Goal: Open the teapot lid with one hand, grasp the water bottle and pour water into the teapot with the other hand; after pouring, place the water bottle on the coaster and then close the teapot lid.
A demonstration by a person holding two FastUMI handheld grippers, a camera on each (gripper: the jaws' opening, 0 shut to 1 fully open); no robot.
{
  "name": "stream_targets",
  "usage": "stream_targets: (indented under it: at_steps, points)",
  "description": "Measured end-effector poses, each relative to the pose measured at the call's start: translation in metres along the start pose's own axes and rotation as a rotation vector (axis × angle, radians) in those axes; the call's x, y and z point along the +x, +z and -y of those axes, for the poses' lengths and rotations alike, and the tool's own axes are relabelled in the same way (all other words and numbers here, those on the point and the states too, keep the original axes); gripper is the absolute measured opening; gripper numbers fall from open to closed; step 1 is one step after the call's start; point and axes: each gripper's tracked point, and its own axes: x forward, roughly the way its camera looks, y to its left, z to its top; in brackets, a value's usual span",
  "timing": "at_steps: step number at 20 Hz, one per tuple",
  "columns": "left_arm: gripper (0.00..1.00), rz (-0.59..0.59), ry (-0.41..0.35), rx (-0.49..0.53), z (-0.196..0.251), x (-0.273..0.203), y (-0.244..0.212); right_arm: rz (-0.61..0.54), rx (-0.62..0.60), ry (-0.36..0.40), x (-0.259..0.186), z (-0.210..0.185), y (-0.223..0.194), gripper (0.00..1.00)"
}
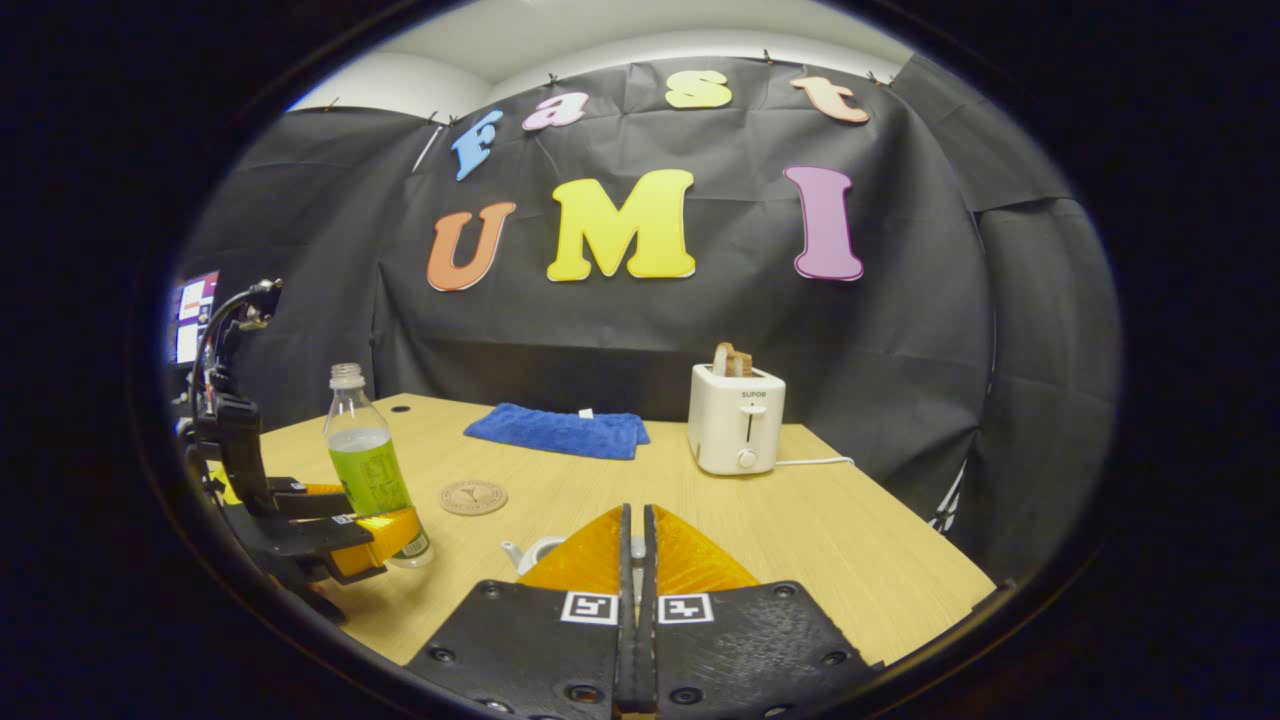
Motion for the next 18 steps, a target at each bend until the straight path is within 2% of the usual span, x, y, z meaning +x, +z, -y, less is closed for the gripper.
stream_targets:
  at_steps: [3,8,14,18]
  points:
    - [0.79,-0.019,0.013,0.058,-0.003,-0.002,0.002,-0.001,0.008,-0.001,0.000,0.004,-0.001,0.00]
    - [0.76,-0.032,0.049,0.220,-0.010,-0.012,0.019,-0.002,0.036,-0.007,-0.005,0.016,-0.002,0.00]
    - [0.75,-0.086,0.120,0.540,-0.020,-0.022,0.034,0.008,0.046,-0.020,-0.009,0.033,0.002,0.00]
    - [0.76,-0.113,0.140,0.713,-0.023,-0.020,0.038,0.005,0.044,-0.021,-0.013,0.043,-0.002,0.00]
